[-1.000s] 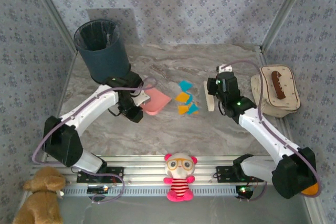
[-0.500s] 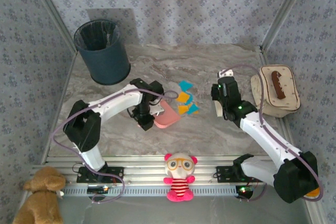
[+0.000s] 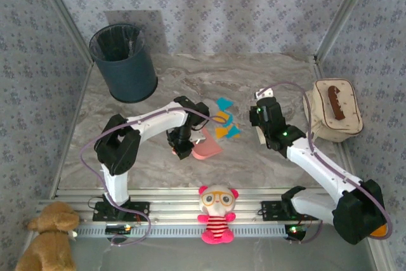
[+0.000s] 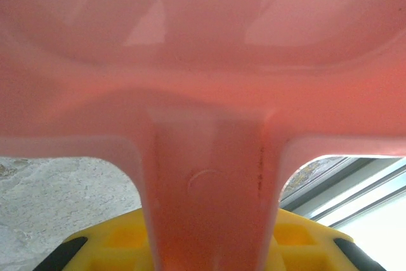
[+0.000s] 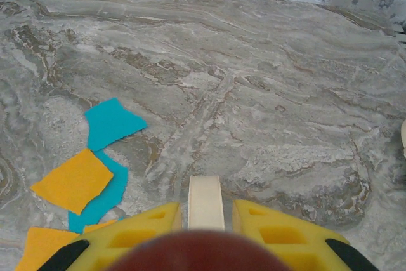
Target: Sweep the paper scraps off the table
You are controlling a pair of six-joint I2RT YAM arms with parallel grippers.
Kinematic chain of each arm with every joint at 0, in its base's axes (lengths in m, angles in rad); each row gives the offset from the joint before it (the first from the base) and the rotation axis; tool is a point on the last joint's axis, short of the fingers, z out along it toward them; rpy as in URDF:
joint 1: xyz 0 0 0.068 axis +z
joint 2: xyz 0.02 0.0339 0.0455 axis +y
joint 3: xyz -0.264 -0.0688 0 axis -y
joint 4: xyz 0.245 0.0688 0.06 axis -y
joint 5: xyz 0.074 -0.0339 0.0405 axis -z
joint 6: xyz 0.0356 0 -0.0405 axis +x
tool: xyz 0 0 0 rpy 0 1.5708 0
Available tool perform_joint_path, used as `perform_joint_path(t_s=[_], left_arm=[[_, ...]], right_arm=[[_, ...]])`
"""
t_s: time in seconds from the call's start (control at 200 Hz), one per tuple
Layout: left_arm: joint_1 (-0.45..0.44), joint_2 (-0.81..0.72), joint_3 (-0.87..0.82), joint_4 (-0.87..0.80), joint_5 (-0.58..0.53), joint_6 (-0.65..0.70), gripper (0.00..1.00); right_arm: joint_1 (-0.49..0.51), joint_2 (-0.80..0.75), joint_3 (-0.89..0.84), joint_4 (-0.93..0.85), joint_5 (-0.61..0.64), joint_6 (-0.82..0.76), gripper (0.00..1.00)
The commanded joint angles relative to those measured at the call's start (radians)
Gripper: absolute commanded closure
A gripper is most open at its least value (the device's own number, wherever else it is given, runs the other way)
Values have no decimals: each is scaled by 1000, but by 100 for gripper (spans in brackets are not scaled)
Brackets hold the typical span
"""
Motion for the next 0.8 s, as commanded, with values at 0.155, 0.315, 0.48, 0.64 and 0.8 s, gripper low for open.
perform_joint_path(t_s=[0.155, 0.315, 0.48, 0.64, 0.8], left_arm=[[-8, 53, 44, -61, 18, 30, 100], [-8, 73, 56, -65, 27, 32, 100], [-9, 91, 77, -70, 49, 40, 100], [-8, 112, 93, -81, 57, 46, 100], [-9, 138, 110, -85, 67, 49, 100]], right_arm=[[35, 50, -1, 73, -1, -26, 100], [49, 72, 2, 90, -39, -27, 100], [64, 93, 6, 101, -66, -28, 100], [82, 106, 7, 109, -81, -20, 100], [99, 112, 11, 108, -104, -20, 100]])
